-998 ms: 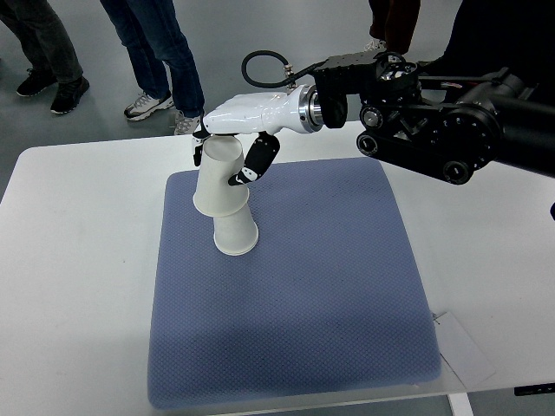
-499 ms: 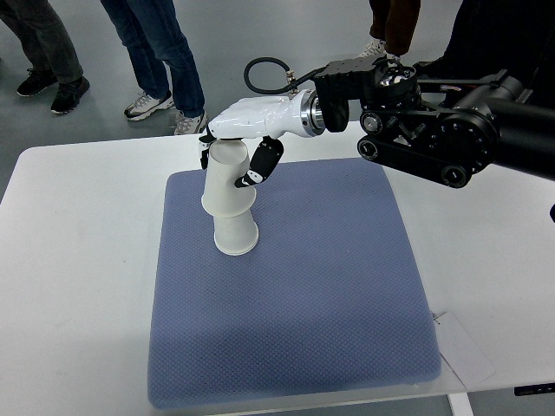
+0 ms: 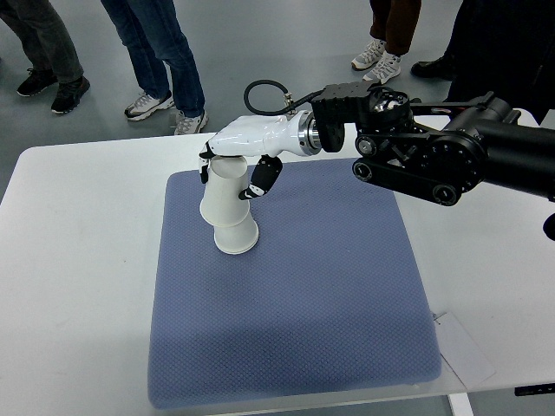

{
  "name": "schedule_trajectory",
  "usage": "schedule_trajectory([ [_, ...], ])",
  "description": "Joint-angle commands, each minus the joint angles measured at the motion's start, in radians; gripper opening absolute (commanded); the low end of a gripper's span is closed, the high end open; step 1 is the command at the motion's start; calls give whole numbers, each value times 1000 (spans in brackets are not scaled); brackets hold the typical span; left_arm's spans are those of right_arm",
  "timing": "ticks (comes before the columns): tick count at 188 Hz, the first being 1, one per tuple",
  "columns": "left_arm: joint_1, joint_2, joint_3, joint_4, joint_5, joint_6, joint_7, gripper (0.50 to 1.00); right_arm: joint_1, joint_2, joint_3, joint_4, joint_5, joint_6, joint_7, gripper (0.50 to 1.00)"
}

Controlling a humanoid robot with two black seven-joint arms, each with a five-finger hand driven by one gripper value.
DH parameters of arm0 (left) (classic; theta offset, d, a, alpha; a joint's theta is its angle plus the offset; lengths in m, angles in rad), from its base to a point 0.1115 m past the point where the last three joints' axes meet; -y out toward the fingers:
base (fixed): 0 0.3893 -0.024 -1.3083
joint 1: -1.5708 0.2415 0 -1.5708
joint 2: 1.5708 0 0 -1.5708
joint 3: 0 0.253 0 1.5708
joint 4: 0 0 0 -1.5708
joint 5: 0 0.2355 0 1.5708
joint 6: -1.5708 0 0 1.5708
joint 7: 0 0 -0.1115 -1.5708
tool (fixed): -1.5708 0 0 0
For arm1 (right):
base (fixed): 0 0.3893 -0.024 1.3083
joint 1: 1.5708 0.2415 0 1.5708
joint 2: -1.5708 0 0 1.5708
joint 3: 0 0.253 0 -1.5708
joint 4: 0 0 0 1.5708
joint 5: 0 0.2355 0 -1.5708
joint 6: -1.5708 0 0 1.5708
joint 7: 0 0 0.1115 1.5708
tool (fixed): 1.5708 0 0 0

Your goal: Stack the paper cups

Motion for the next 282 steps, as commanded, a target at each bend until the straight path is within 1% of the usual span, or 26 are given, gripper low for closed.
schedule_trajectory([
  [1, -1, 0, 0, 0, 0, 1, 0, 1000, -2, 0, -1, 2, 0, 7, 1, 913],
  [51, -1, 0, 0, 0, 0, 0, 0, 1000, 1, -1, -1, 8, 3, 11, 2, 913],
  [79, -1, 0, 0, 0, 0, 0, 0, 1000, 15, -28, 31, 12, 26, 76, 1, 911],
  [99, -1, 0, 0, 0, 0, 0, 0, 1000, 10, -74, 174, 8, 92, 134, -7, 911],
  [108, -1, 0, 0, 0, 0, 0, 0, 1000, -3, -93, 241, 3, 134, 192, -33, 911],
  [120, 1, 0, 0, 0, 0, 0, 0, 1000, -45, -121, 318, -6, 192, 234, -70, 911],
  [140, 1, 0, 0, 0, 0, 0, 0, 1000, -112, -144, 430, -46, 289, 246, -113, 911],
  [170, -1, 0, 0, 0, 0, 0, 0, 1000, -235, -163, 543, -95, 450, 223, -159, 909],
  [204, -1, 0, 0, 0, 0, 0, 0, 1000, -347, -158, 658, -219, 670, 140, -211, 909],
  [237, 1, 0, 0, 0, 0, 1, 0, 1000, -410, -135, 686, -331, 845, 47, -211, 909],
  [253, -1, 0, 0, 0, 0, 0, 0, 1000, -442, -130, 694, -380, 931, 14, -211, 909],
  [282, 1, 0, 0, 0, 0, 0, 0, 1000, -520, -130, 731, -389, 1046, -29, -211, 909],
])
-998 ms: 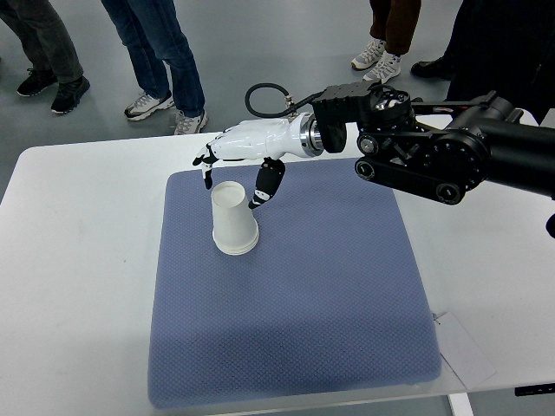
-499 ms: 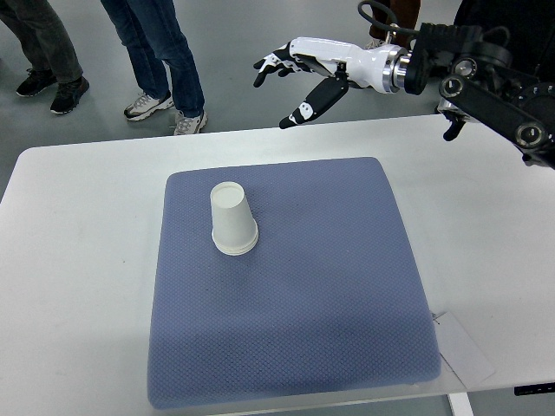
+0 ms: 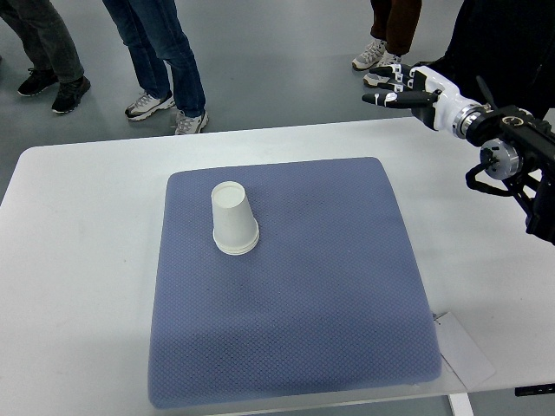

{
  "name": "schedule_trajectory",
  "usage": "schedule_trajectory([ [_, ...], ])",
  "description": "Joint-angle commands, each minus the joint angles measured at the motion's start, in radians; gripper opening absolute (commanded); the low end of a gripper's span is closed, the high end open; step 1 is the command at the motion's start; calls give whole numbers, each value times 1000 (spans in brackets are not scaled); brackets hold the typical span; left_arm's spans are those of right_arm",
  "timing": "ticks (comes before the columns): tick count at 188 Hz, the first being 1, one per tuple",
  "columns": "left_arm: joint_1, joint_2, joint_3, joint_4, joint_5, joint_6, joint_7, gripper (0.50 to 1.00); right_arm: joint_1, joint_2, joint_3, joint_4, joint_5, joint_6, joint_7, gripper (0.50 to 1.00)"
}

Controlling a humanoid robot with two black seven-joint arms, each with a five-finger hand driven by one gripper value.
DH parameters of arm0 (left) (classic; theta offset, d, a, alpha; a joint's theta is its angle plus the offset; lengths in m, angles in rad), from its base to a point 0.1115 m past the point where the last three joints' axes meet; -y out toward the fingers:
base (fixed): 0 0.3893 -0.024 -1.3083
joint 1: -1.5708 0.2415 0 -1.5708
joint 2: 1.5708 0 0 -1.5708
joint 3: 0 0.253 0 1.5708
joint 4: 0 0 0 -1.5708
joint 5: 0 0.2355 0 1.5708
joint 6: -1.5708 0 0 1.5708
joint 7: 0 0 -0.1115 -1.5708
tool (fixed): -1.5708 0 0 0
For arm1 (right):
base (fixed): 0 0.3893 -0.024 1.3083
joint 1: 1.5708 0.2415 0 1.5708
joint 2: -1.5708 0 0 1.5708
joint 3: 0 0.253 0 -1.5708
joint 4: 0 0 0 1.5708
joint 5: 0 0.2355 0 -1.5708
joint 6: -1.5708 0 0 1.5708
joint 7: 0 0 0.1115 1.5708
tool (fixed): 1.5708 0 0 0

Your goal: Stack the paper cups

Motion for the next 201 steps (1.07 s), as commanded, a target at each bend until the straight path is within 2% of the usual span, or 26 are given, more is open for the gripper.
schedule_trajectory([
  [1, 1, 0, 0, 0, 0, 0, 0, 1000, -51, -1, 23, -5, 67, -29, 0, 909],
  [42, 1, 0, 0, 0, 0, 0, 0, 1000, -102, 59, 105, -2, 91, -127, 3, 909],
  [61, -1, 0, 0, 0, 0, 1, 0, 1000, -117, 72, 132, 3, 91, -136, 3, 911],
  [145, -1, 0, 0, 0, 0, 0, 0, 1000, -157, 131, 171, 7, 90, -115, 13, 913],
  [201, -1, 0, 0, 0, 0, 0, 0, 1000, -156, 131, 170, 6, 90, -4, 13, 913],
])
